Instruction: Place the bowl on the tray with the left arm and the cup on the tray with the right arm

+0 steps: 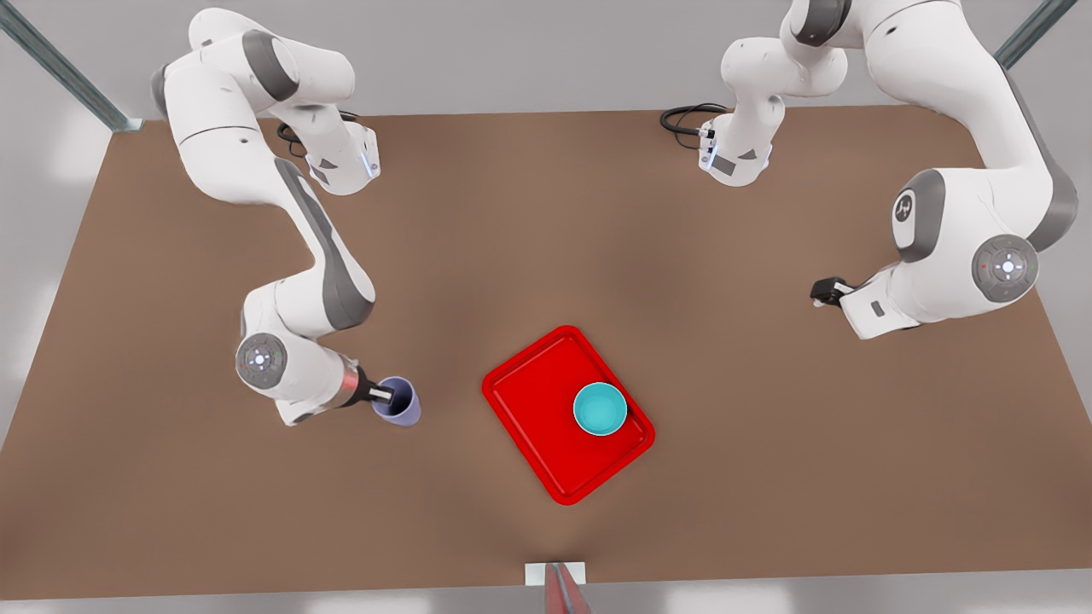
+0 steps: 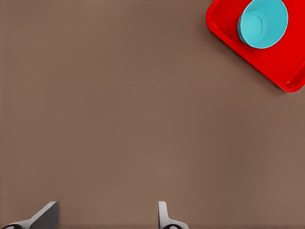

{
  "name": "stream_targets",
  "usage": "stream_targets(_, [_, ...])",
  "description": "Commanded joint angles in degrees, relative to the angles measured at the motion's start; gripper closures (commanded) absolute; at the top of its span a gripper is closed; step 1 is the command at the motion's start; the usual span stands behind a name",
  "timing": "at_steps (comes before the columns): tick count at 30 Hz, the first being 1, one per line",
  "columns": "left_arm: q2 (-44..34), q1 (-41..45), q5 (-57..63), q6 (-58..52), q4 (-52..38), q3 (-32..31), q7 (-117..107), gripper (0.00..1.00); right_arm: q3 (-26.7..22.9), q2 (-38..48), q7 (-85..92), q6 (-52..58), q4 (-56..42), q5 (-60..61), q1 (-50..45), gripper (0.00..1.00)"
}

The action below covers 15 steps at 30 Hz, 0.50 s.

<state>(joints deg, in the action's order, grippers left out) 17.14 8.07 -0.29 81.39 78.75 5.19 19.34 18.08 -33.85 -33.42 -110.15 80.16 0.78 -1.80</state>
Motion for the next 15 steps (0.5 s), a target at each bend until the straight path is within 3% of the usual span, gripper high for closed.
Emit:
stream_targets(1, [0.0,0.0,0.0,0.0,0.0,0.0,0.0,0.00,0.5,-0.9,-0.4,0.2,-1.0,-0.3,-0.4,0.79])
stream_targets(10, [0.0,0.0,0.1,0.0,0.1,0.1,0.0,0.00,1.5,-13.2,-16.9,-0.6,-16.4,1.5,-13.7,0.79])
stream_targets(15, [0.0,0.0,0.5,-0.1,0.1,0.1,0.0,0.00,1.3,-15.9,-17.0,-0.5,-17.1,-1.2,-17.2,0.79])
